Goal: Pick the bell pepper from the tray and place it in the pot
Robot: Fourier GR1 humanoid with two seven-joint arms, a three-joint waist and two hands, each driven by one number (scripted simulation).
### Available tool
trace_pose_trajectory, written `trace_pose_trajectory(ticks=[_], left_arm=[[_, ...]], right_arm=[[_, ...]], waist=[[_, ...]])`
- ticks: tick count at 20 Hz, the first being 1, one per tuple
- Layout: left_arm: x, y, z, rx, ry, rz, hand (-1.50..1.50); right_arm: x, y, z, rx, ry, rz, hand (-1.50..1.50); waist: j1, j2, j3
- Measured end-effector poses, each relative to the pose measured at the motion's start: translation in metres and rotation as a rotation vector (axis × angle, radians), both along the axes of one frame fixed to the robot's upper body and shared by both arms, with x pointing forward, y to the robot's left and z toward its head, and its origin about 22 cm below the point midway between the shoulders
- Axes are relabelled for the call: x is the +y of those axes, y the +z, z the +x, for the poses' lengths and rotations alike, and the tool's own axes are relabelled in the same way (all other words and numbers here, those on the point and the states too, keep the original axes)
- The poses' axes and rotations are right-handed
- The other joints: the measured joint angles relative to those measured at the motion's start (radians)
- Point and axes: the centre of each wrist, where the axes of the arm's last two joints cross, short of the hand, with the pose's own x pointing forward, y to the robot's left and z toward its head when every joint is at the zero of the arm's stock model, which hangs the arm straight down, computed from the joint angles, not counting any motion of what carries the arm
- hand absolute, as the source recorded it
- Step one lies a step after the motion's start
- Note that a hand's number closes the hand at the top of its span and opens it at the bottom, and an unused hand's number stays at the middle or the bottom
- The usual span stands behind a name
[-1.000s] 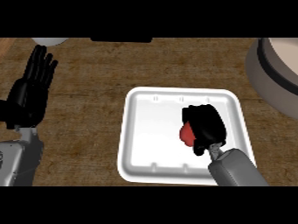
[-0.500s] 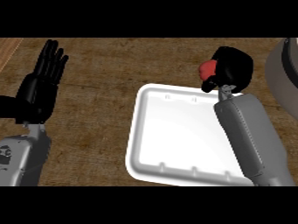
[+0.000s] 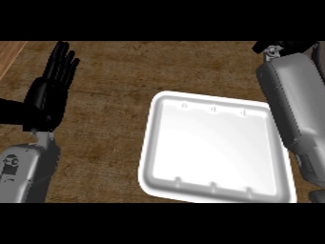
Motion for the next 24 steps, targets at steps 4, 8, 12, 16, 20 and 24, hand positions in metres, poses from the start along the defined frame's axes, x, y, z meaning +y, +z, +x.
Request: trace_pose_trajectory(ticks=[4,8,12,16,20,24], left_arm=[[0.001,-0.001,0.001,0.004,0.015,-0.008,0.0],[0.011,-0.002,0.0,0.014,0.041,-0.001,0.0],[0.012,-0.009,-0.003,0.023,0.063,0.002,0.0],[0.017,-0.011,-0.006,0.03,0.083,-0.004,0.0],[0.025,-0.017,-0.009,0.031,0.094,0.003,0.0],[0.03,-0.015,-0.009,0.033,0.102,0.001,0.0]], right_arm=[[-0.015,0.014,0.012,-0.059,-0.087,-0.068,1.5],[-0.03,0.022,0.021,-0.075,-0.15,-0.079,1.5],[-0.048,0.011,0.025,-0.04,-0.195,-0.06,1.5],[-0.078,0.0,0.024,-0.028,-0.237,-0.038,1.5],[-0.112,-0.015,0.017,-0.046,-0.265,-0.017,1.5],[-0.142,-0.025,0.009,-0.075,-0.274,0.015,1.5]], waist=[[-0.013,-0.006,0.001],[-0.038,-0.017,0.002],[-0.065,-0.027,0.002],[-0.085,-0.033,0.003],[-0.098,-0.037,0.003],[-0.105,-0.04,0.003]])
